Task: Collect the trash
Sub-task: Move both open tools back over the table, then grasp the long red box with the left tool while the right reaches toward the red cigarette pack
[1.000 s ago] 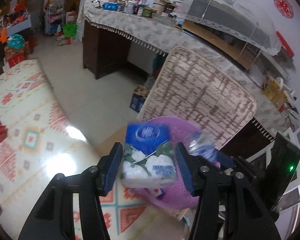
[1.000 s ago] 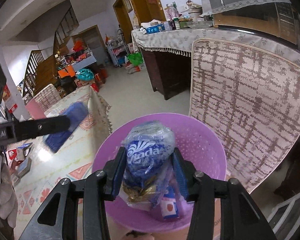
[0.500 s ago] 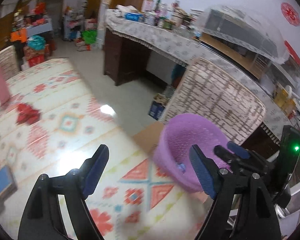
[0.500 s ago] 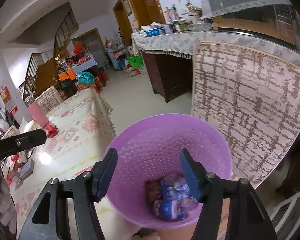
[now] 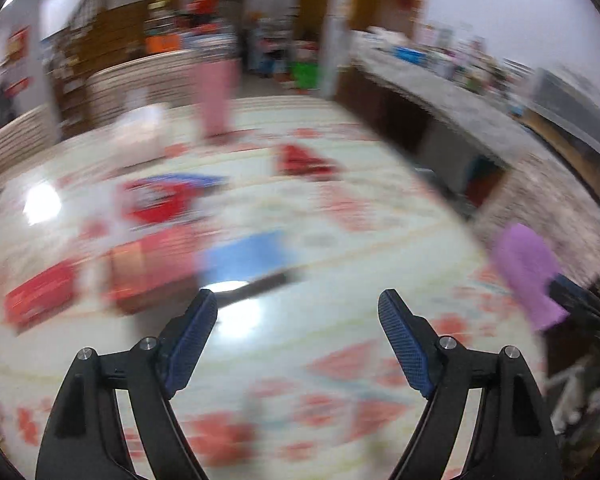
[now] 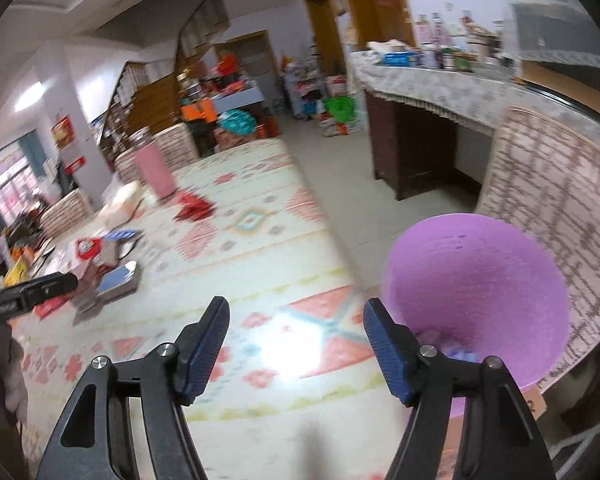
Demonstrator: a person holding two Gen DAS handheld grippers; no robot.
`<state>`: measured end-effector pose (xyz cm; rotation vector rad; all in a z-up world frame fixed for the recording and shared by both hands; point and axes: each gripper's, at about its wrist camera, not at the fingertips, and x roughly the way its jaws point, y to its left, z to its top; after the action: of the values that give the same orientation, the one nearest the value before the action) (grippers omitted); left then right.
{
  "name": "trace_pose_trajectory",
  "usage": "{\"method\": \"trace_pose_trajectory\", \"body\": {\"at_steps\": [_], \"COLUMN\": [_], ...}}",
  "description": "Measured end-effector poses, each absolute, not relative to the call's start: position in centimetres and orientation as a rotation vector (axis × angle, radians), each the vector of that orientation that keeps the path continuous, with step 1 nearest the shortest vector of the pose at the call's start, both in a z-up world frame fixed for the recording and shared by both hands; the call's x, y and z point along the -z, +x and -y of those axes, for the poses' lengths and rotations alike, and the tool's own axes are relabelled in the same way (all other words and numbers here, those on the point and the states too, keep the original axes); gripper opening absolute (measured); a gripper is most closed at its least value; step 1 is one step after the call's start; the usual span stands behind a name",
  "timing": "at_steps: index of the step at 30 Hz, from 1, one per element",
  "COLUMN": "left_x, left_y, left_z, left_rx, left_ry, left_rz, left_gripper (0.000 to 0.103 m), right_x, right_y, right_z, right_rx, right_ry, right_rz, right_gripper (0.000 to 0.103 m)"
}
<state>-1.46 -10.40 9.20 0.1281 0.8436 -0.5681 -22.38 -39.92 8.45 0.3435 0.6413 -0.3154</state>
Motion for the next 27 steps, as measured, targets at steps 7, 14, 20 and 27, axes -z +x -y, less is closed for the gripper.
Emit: {"method": "trace_pose_trajectory", "body": {"at_steps": [7, 14, 20, 27], "left_x": [-7.2, -4.6, -1.6, -1.2], "left_y": [7.5, 15.9, 18.2, 15.4], "left_z": [-4.4, -11.9, -11.9, -11.2], "left_rx": [0.305, 0.269, 0.346, 0.484], "left_ry": [0.004, -0.159, -0.177, -0.171], "left_rz": [-0.894, -0.985, -1.099, -1.134], "left_gripper": [0.082, 0.082, 0.082, 0.082], "right_x": [-8.4, -8.6, -9.0, -9.2], "right_y": [-19.9, -18.4, -17.7, -16.3], "right_z": [34.3, 30.6, 28.3, 25.5], "right_rx": [0.251, 0.235, 0.223, 0.168], "right_ry": [0.296, 0.253, 0.224, 0.183], "right_rz": [-0.676, -0.709, -0.726, -0.739], "right_gripper": [0.075, 0.077, 0.077, 0.079]}}
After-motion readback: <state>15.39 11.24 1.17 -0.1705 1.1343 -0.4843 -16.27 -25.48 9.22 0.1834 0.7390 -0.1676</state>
